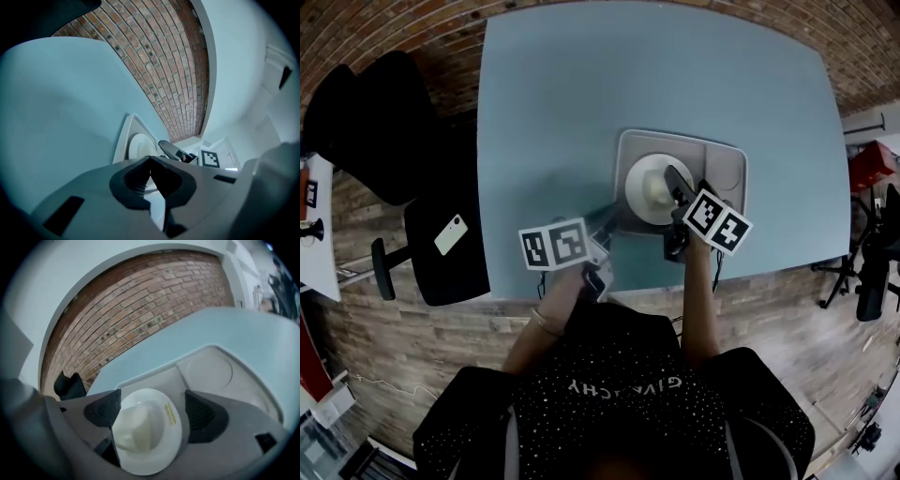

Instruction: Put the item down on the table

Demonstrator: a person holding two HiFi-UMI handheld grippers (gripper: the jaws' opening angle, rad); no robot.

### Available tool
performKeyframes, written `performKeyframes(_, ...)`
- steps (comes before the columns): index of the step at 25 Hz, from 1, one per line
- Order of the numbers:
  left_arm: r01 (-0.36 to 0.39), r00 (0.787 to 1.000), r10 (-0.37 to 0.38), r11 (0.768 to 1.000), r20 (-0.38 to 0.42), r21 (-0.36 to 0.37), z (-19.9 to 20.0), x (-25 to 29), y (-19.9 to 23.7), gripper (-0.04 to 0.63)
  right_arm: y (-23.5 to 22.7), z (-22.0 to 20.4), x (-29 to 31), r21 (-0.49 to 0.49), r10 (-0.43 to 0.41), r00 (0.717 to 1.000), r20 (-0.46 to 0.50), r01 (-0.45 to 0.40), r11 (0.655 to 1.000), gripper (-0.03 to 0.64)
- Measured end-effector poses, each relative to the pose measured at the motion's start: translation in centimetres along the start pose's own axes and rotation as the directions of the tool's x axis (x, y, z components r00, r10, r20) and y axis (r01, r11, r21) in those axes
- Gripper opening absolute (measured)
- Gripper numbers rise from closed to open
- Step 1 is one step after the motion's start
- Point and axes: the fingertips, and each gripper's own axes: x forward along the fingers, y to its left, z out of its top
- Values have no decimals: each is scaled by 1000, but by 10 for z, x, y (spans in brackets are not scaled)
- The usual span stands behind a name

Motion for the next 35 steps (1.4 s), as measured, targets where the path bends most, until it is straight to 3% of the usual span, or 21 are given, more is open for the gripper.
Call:
performKeyframes(2,-3,1000,3,1000,-4,5,-5,3,-3,11,-6,13,-14,-134,-64,994,89,76,988,422)
performKeyframes(4,-7,1000,8,1000,-7,16,-7,4,-4,11,-8,21,-31,-150,-52,984,170,78,986,420)
performKeyframes(6,-11,1000,11,1000,-11,26,-7,3,-3,11,4,16,-44,-38,89,979,182,-84,996,419)
performKeyframes(7,-12,1000,12,1000,-13,29,-7,2,-3,11,12,11,-50,58,188,966,180,-201,978,419)
performKeyframes(9,-12,1000,12,999,-15,35,-9,1,-4,11,19,3,-61,251,305,931,200,-350,903,391)
performKeyframes(12,-12,1000,13,999,-26,51,-12,3,-8,11,8,-6,-75,375,282,931,232,-353,857,14)
performKeyframes(14,-9,999,11,998,-32,63,-14,6,-12,11,11,-9,-83,421,330,911,250,-408,810,13)
performKeyframes(17,4,999,-1,997,-40,77,-19,9,-19,11,17,-6,-94,525,408,851,329,-524,671,14)
performKeyframes(18,8,999,-4,997,-45,78,-20,10,-21,11,16,-6,-96,540,410,843,348,-537,648,12)
performKeyframes(21,18,998,-13,996,-64,83,-25,13,-25,11,15,-5,-98,525,401,845,355,-535,662,12)
performKeyframes(25,14,997,-7,996,-72,86,-25,14,-24,11,19,-3,-100,536,415,828,376,-560,632,12)
performKeyframes(35,82,996,-80,994,-31,67,-11,6,-38,11,27,2,-110,505,411,820,399,-570,648,12)
